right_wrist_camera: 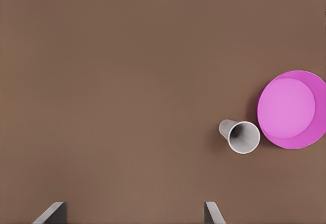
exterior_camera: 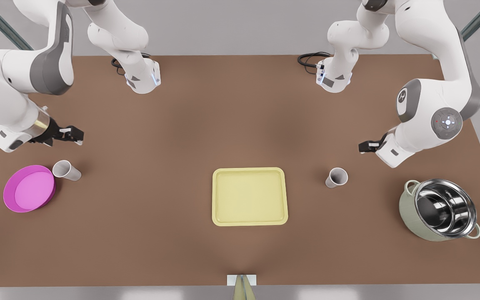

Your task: Use both arms to respectively pick up the white IKEA cups from the middle-left and middle-right positions, then place the white IKEA cups onto the middle-middle tray, ensuring that the cups remain upright and do not tip over

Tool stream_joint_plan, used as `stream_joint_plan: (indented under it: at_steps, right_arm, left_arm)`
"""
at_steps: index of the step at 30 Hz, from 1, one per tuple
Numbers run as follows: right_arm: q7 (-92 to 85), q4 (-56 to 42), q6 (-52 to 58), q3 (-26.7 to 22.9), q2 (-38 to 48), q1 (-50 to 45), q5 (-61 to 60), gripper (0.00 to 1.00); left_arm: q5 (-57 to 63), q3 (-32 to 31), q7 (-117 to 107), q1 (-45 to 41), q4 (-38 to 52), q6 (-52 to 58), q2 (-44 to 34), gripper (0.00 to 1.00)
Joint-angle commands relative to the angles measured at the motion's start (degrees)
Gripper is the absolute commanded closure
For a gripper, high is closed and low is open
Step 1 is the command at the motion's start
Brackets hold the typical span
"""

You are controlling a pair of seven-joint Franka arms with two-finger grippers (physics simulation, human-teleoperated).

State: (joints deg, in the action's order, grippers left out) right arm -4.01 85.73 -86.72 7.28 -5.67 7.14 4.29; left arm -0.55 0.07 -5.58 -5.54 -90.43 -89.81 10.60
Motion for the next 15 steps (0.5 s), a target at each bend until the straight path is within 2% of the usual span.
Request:
stream_joint_plan:
  at_steps: [1, 2, 4, 5, 7, 15]
  right_arm:
    - [-2.66, -0.12, -1.17, -0.07, -0.21, 0.41, -0.15, 0.00]
    - [-2.84, -0.12, -1.43, -0.07, -0.65, 0.50, 0.02, 0.00]
    - [-3.63, -0.30, -2.92, -0.43, -4.78, 3.14, 1.86, 0.00]
    - [-6.26, -0.47, -5.74, -0.60, -9.00, 6.47, 2.39, 0.00]
    - [-13.21, -4.95, -8.11, -0.60, -17.52, 11.49, 1.95, 0.00]
    - [-18.13, -4.34, -21.91, -0.60, -28.95, 19.22, 1.60, 0.00]
  left_arm:
    - [-0.07, 0.02, -2.85, 0.00, -0.10, -2.03, -0.06, 0.00]
    - [-0.15, 0.02, -2.85, 0.00, -0.36, -3.17, 0.99, 0.00]
    - [-0.24, 0.37, -2.59, 0.62, -3.09, -14.59, 7.76, 0.00]
    - [-0.33, 1.34, -2.50, 0.09, -4.40, -17.67, 9.96, 0.00]
    - [-0.33, 2.92, -2.24, -0.96, -12.58, -29.89, 10.58, 0.00]
    - [-0.95, 2.92, -2.33, -0.70, -20.40, -39.12, 12.07, 0.00]
